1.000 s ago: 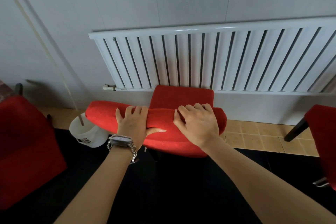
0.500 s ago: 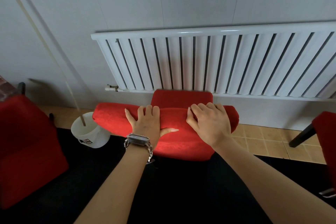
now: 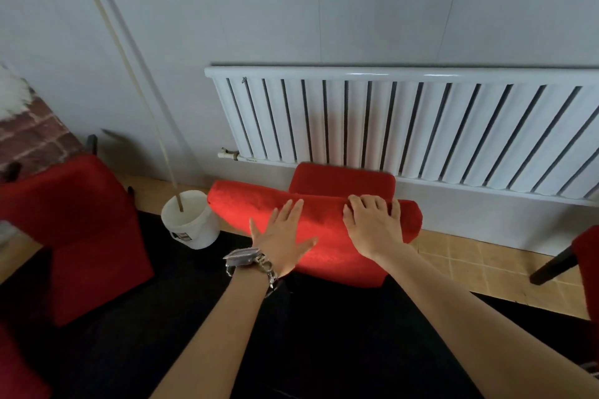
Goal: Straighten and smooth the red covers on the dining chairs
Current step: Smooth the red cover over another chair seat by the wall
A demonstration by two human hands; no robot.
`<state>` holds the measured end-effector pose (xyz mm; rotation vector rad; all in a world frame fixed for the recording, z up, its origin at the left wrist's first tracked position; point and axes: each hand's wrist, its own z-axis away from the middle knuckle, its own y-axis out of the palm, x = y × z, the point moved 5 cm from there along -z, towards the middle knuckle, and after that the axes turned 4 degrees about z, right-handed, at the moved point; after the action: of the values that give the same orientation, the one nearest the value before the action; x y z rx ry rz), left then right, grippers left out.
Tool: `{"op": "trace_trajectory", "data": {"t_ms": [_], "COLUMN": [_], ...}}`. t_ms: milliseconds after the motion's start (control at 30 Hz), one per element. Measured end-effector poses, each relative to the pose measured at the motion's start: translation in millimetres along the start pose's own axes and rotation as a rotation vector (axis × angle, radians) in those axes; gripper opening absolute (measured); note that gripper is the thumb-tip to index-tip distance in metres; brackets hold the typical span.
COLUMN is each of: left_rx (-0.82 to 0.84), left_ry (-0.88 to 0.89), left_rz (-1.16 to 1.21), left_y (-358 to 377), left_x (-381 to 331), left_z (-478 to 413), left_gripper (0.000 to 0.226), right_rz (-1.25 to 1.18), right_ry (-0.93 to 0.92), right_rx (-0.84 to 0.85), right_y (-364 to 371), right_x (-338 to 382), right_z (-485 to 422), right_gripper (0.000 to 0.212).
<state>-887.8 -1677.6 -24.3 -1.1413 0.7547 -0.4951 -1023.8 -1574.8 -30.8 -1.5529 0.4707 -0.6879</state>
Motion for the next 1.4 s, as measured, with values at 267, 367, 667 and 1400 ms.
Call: {"op": "trace_trajectory", "data": {"t_ms": [267,367,667,1400], "left_rx": [-0.402,-0.483,-0.613,-0.936], "left_ry": [-0.251,-0.362,-0.466,-0.686], "left_rz": [0.075,0.181,0.592,0.901], "left_y": [-98,-115,-131,-148], "left_x": [43,69,166,316], "left_z": [108,142,209,299], "left_gripper": [0.035,0.029,0.022,0.017], "right_rz": [-0.141,-0.268,-0.402,-0.695], "right_ry": [-0.236,-0.297,-0.307,-0.619], "right_rx": [-0.135,-0.137,-0.1,0.125], "right_y": [-77,-98,-110,-66], "right_x": [84,123,217,420], "right_z": [53,69,85,137], "right_gripper": [0.035,0.032,0.025,0.015]}}
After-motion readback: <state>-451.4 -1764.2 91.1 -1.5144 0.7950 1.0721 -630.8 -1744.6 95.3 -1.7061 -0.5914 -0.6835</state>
